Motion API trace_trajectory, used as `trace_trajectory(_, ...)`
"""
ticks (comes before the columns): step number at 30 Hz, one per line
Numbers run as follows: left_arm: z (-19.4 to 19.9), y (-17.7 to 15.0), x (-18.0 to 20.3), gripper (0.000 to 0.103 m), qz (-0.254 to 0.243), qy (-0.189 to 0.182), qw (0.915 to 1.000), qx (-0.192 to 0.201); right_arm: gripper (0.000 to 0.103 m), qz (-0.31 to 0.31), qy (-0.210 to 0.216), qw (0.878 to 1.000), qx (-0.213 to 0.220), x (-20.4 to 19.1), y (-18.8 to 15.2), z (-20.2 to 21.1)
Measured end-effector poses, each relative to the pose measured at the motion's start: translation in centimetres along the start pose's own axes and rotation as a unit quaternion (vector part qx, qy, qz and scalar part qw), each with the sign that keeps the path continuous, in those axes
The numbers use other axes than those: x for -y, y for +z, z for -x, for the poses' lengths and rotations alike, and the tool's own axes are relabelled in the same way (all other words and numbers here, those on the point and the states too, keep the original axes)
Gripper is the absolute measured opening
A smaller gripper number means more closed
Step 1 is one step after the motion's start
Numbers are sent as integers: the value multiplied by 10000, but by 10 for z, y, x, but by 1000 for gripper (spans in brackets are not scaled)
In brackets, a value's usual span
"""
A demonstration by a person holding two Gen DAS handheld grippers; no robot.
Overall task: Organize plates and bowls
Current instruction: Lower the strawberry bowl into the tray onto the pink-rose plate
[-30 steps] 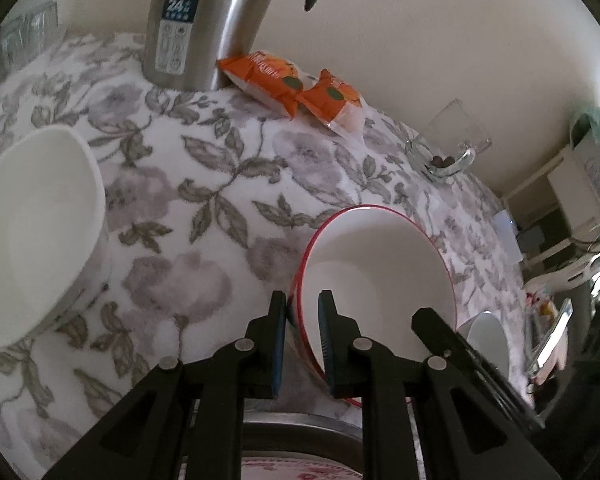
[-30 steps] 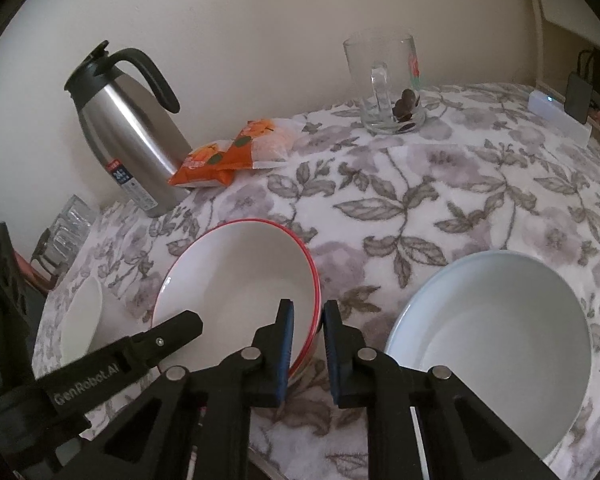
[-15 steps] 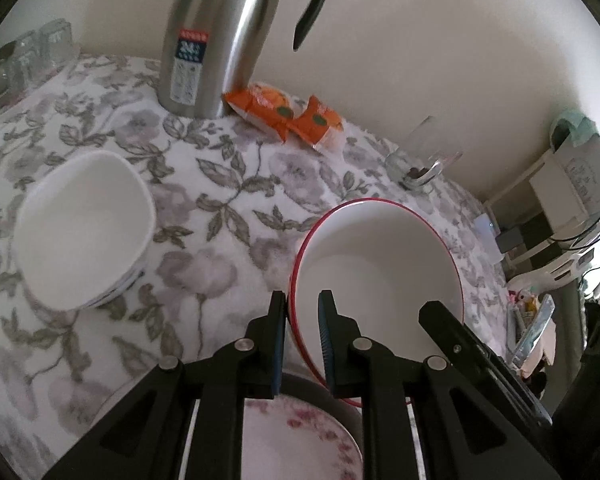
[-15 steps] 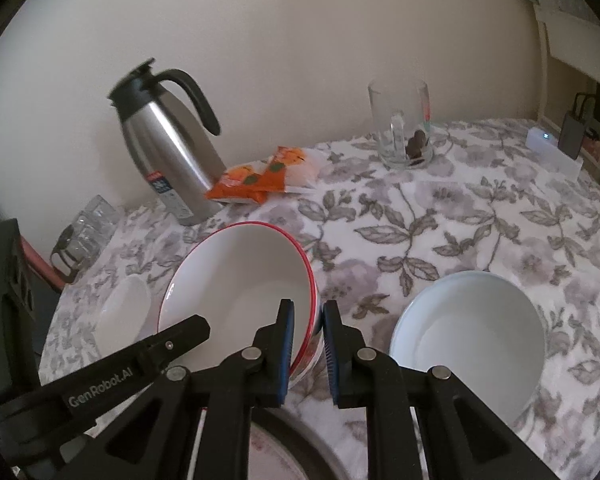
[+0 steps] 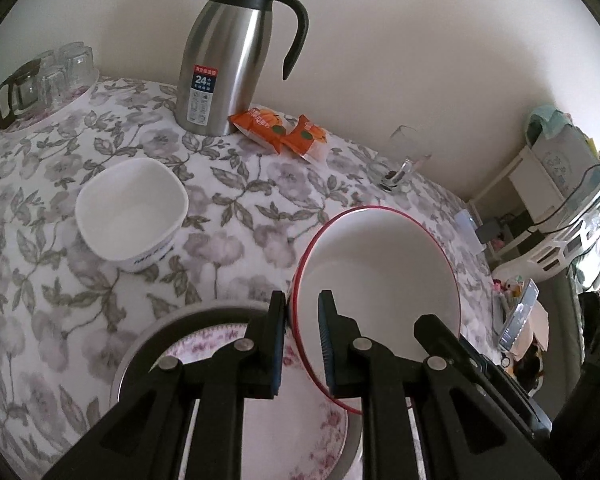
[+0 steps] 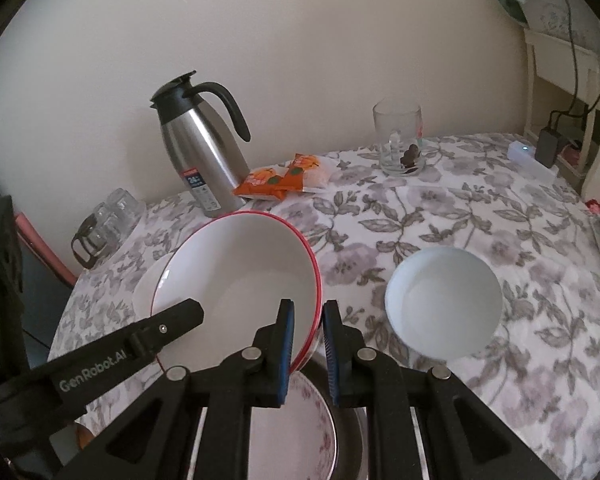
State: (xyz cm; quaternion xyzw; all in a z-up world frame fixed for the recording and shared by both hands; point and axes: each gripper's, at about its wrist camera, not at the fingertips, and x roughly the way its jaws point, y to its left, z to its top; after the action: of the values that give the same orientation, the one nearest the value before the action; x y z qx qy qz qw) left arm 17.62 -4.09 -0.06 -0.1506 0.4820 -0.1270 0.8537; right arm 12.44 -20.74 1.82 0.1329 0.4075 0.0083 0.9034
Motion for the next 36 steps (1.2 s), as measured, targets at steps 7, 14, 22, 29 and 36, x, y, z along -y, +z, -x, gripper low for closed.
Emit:
trace_trajectory(7,16,-17,3,16,-109,32,9999,24,16,-3,-24,10000,-22,-3,-16,18)
trace_trajectory(14,22,-35,-12,16,32,34,9999,-121,16,135,-27,9999,-103,-14,-36,27)
trace_trajectory(22,31,-54,-35,16,244,135,9993,-235,16,179,121,9990,-402,-23,-59,21)
trace_trajectory(29,22,-64,-51,16,450,253,9975,-483,16,141,228,9973,-680,-26,-71,6)
trace_trajectory(36,9,-68,-58,16,545,357,9953,-712,16,3,276,9954,-922,-21,-77,-8)
